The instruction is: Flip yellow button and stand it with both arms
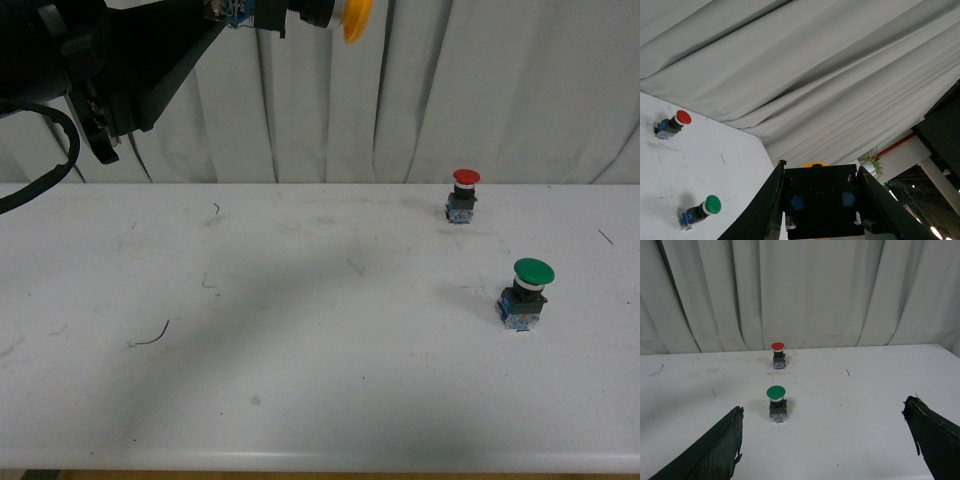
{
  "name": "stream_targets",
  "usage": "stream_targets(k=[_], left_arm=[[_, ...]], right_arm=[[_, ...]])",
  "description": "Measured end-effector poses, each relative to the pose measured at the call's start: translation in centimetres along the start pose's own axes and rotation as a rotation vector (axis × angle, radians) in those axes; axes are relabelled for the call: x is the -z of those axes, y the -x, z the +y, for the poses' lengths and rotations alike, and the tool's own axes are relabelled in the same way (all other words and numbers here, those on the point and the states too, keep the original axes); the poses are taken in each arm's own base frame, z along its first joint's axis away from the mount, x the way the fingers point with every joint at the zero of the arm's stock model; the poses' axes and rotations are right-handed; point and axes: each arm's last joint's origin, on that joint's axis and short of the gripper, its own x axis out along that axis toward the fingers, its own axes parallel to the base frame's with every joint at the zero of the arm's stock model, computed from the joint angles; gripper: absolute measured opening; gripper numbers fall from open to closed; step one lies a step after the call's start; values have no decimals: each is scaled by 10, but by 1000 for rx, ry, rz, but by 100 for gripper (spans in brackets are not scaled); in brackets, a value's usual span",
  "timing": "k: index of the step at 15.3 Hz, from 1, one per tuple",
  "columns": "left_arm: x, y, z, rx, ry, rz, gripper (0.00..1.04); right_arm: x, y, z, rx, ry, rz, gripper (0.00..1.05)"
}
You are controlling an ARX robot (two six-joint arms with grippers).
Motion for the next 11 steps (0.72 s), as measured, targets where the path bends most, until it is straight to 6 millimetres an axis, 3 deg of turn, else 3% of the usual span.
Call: stream_targets(k=[8, 9, 11], left_arm=[[5, -3, 0, -4, 49, 9, 36], [5, -3, 0, -4, 49, 8, 36], [6, -3, 1, -9, 50, 10, 36]], right_arm=[[-6, -1, 0, 18, -24, -60, 98], [-15, -6, -2, 17, -56, -140, 98], [-17, -28, -6, 30, -73, -138, 98]])
